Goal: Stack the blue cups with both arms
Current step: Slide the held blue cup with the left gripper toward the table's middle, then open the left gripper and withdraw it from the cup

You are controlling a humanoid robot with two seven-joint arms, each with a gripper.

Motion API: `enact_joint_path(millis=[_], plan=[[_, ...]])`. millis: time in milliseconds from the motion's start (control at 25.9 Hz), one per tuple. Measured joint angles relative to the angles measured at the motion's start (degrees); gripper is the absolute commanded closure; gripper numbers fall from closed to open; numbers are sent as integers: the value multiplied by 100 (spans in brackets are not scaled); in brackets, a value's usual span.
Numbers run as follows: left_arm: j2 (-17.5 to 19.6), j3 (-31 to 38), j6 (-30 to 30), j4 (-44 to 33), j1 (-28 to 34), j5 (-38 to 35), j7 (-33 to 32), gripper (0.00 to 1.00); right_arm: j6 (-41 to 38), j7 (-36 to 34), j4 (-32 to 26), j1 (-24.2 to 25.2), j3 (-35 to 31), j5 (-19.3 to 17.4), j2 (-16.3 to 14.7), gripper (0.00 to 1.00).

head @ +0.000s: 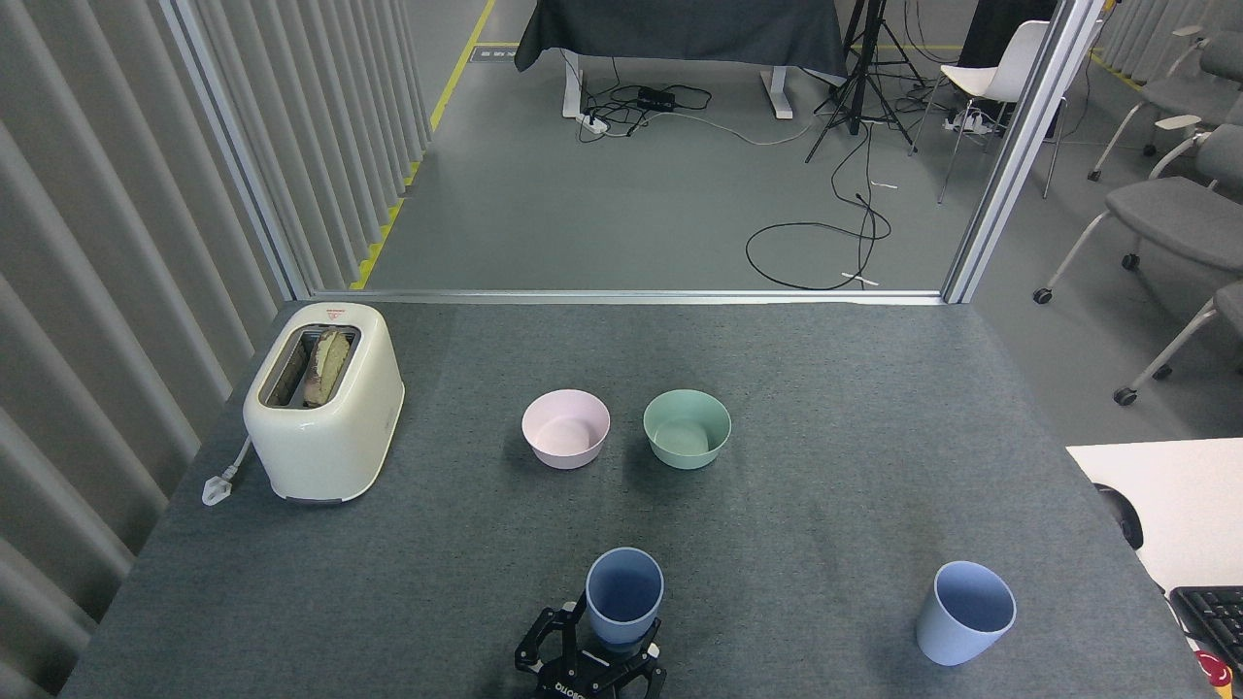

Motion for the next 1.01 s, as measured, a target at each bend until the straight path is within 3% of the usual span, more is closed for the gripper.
enact_joint_path(millis=[155, 348, 580, 696, 1006], plan=[[-22, -9, 0, 60, -28, 9, 15, 42, 1, 0, 1, 0, 8, 3, 0, 0], [-26, -11, 11, 153, -56, 28, 15, 31, 1, -1, 1, -1, 10, 3, 0, 0], [-24, -10, 21, 184, -59, 52, 0, 27, 1, 0, 1, -1, 10, 3, 0, 0], [-25, -10, 21, 186, -57, 62, -1, 16, 1, 0, 1, -1, 10, 3, 0, 0], [-34, -18, 12, 185, -41, 83, -1, 8, -4, -17, 7, -2, 10, 3, 0, 0]])
